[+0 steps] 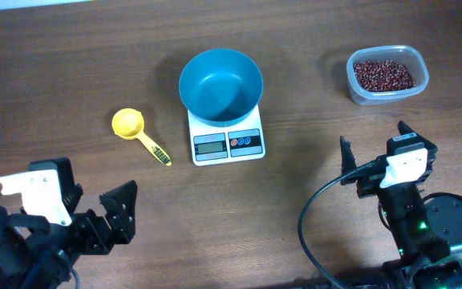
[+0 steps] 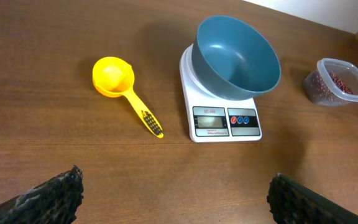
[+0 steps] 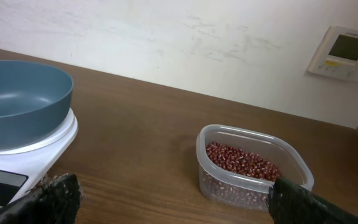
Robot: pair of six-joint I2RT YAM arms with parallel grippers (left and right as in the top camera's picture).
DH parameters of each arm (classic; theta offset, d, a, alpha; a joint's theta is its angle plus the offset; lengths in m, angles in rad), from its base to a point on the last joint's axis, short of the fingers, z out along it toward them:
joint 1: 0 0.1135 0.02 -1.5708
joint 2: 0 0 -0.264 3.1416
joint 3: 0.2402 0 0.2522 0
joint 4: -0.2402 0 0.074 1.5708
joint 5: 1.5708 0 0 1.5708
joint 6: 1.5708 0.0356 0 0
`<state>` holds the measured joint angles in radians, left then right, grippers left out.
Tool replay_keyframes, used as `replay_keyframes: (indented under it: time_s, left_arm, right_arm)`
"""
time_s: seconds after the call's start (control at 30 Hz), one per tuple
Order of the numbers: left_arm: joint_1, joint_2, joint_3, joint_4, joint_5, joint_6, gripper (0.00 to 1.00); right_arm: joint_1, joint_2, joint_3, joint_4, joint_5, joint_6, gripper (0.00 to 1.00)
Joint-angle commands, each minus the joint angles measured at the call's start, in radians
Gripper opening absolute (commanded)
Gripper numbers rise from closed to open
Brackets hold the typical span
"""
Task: Scoop item into bowl and weigh 50g on scale
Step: 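Move the left gripper toward the yellow scoop on the table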
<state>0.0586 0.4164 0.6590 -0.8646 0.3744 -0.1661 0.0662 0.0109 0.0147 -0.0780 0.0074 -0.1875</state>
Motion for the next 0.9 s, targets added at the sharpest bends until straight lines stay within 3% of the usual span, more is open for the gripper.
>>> replay_keyframes:
  time_s: [0.0, 0.53, 0.87]
  left_arm:
    - [0.005, 0.002, 0.020, -0.035, 0.136, -0.005, 0.99]
    - [0.005, 0.001, 0.019, -0.251, 0.209, -0.005, 0.99]
    - [0.005, 0.002, 0.019, -0.246, 0.235, -0.005, 0.99]
  right_arm:
    - [0.006, -0.007, -0.009, -0.003, 0.005, 0.001, 0.99]
    - [0.011, 0.002, -0.009, -0.003, 0.005, 0.001, 0.99]
    - [0.011, 0.002, -0.009, -0.003, 0.005, 0.001, 0.99]
